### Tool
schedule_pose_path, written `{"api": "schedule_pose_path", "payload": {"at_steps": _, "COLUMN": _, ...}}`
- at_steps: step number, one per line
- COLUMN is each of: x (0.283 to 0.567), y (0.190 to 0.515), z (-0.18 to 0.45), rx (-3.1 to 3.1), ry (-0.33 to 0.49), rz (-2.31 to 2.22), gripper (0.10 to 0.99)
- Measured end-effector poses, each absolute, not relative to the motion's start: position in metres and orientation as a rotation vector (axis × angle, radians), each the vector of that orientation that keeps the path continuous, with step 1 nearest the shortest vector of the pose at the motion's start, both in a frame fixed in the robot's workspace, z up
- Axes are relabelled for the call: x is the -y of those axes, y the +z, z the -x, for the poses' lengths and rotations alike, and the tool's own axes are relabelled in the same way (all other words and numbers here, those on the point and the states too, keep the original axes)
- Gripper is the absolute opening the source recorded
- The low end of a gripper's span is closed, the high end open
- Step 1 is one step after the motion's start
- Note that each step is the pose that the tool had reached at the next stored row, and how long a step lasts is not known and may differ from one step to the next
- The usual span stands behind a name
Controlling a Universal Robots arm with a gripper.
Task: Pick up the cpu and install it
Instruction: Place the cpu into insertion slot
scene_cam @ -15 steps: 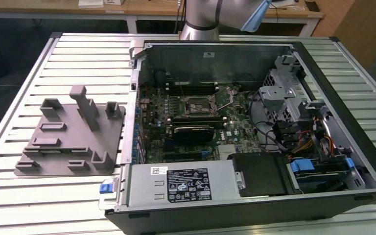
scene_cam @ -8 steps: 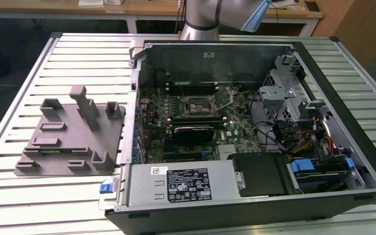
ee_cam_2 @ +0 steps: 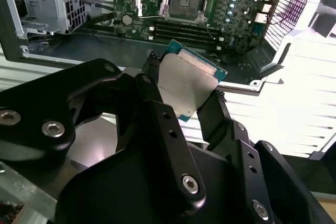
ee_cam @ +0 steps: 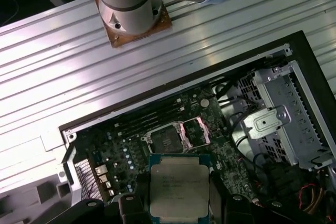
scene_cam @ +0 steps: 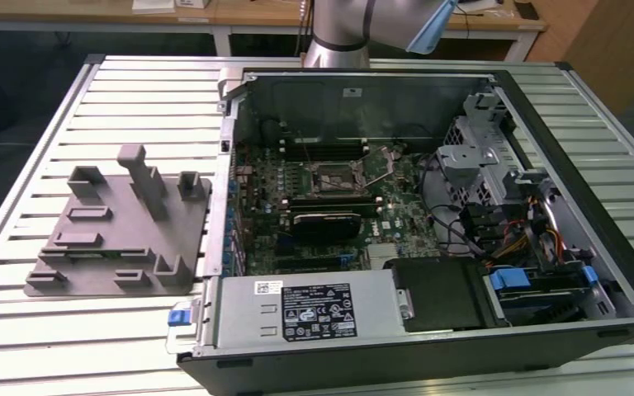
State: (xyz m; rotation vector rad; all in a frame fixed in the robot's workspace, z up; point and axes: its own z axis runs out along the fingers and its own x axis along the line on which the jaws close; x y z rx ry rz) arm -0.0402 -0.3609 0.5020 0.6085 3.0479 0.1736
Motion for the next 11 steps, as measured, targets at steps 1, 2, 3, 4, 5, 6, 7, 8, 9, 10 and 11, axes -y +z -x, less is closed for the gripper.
{"api": "schedule_pose_path", "payload": {"at_steps": 1, "x": 0.361, "y": 0.500, "z": 0.040, "rx": -3.048, "ry": 0.174, "rz": -0.608, "gripper": 0.541}}
{"api": "schedule_pose_path", "payload": {"at_steps": 2, "x": 0.361, "y": 0.498, "z": 0.040, "rx": -3.048, "ry": 0.174, "rz": -0.608, "gripper": 0.541}}
{"api": "schedule_pose_path", "payload": {"at_steps": 3, "x": 0.361, "y": 0.497, "z": 0.040, "rx": -3.048, "ry": 0.173, "rz": -0.608, "gripper": 0.541}}
{"api": "schedule_pose_path", "payload": {"at_steps": 4, "x": 0.361, "y": 0.495, "z": 0.040, "rx": -3.048, "ry": 0.173, "rz": -0.608, "gripper": 0.541}}
{"api": "schedule_pose_path", "payload": {"at_steps": 5, "x": 0.361, "y": 0.493, "z": 0.040, "rx": -3.048, "ry": 0.173, "rz": -0.608, "gripper": 0.541}}
{"api": "schedule_pose_path", "payload": {"at_steps": 6, "x": 0.361, "y": 0.492, "z": 0.040, "rx": -3.048, "ry": 0.173, "rz": -0.608, "gripper": 0.541}}
{"api": "schedule_pose_path", "payload": {"at_steps": 7, "x": 0.361, "y": 0.490, "z": 0.040, "rx": -3.048, "ry": 0.173, "rz": -0.608, "gripper": 0.541}}
{"api": "schedule_pose_path", "payload": {"at_steps": 8, "x": 0.361, "y": 0.489, "z": 0.040, "rx": -3.048, "ry": 0.173, "rz": -0.608, "gripper": 0.541}}
{"api": "schedule_pose_path", "payload": {"at_steps": 9, "x": 0.361, "y": 0.487, "z": 0.040, "rx": -3.048, "ry": 0.173, "rz": -0.608, "gripper": 0.541}}
{"api": "schedule_pose_path", "payload": {"at_steps": 10, "x": 0.361, "y": 0.486, "z": 0.040, "rx": -3.048, "ry": 0.172, "rz": -0.608, "gripper": 0.541}}
{"api": "schedule_pose_path", "payload": {"at_steps": 11, "x": 0.361, "y": 0.484, "z": 0.040, "rx": -3.048, "ry": 0.171, "rz": -0.608, "gripper": 0.541}}
